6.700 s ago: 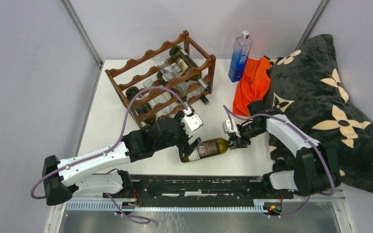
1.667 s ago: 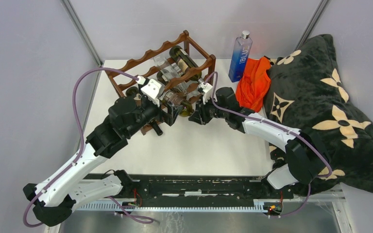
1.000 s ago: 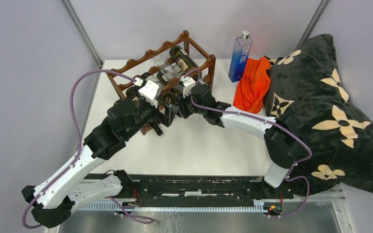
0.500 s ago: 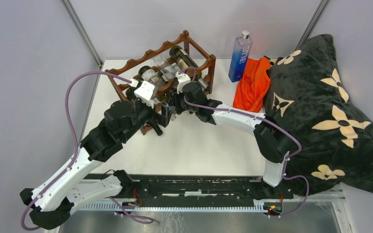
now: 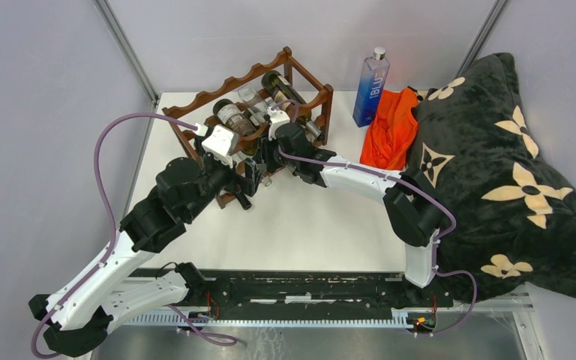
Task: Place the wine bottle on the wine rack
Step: Place the wine bottle in the wine rack.
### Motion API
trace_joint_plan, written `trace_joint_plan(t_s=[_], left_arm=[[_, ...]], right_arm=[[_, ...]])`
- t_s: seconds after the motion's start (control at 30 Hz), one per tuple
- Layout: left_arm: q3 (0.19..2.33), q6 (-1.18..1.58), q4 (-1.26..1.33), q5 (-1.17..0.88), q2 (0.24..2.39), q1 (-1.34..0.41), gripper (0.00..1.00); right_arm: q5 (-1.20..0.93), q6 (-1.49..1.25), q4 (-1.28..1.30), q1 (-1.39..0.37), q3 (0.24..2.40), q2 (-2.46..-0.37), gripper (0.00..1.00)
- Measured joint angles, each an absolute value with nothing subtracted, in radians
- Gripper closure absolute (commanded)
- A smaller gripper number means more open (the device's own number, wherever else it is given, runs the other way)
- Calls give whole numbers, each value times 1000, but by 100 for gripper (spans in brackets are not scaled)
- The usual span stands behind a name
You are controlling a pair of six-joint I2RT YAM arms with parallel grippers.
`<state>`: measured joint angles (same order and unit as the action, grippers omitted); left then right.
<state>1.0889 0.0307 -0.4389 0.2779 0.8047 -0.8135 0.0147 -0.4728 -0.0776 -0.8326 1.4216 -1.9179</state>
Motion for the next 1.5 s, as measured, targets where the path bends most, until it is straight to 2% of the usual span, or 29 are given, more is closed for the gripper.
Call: trace_joint_plan(t_s=[0.23, 0.43, 0.67, 1.1, 1.5], left_arm=[[1089, 31, -441, 280, 804, -813, 0], [1089, 31, -441, 280, 804, -813, 0], [1089, 31, -441, 279, 801, -813, 0], [1089, 31, -441, 272, 797, -813, 0], [1089, 62, -440, 198, 778, -813, 0]], right_arm=[[12, -491, -56, -830, 1498, -1971, 86], [12, -495, -35, -830, 1520, -1982, 59], [8, -498, -47, -831, 1520, -1982, 43], [-6, -426, -73, -830, 1490, -1950, 39], [-151, -223, -114, -827, 1185, -1584, 41]])
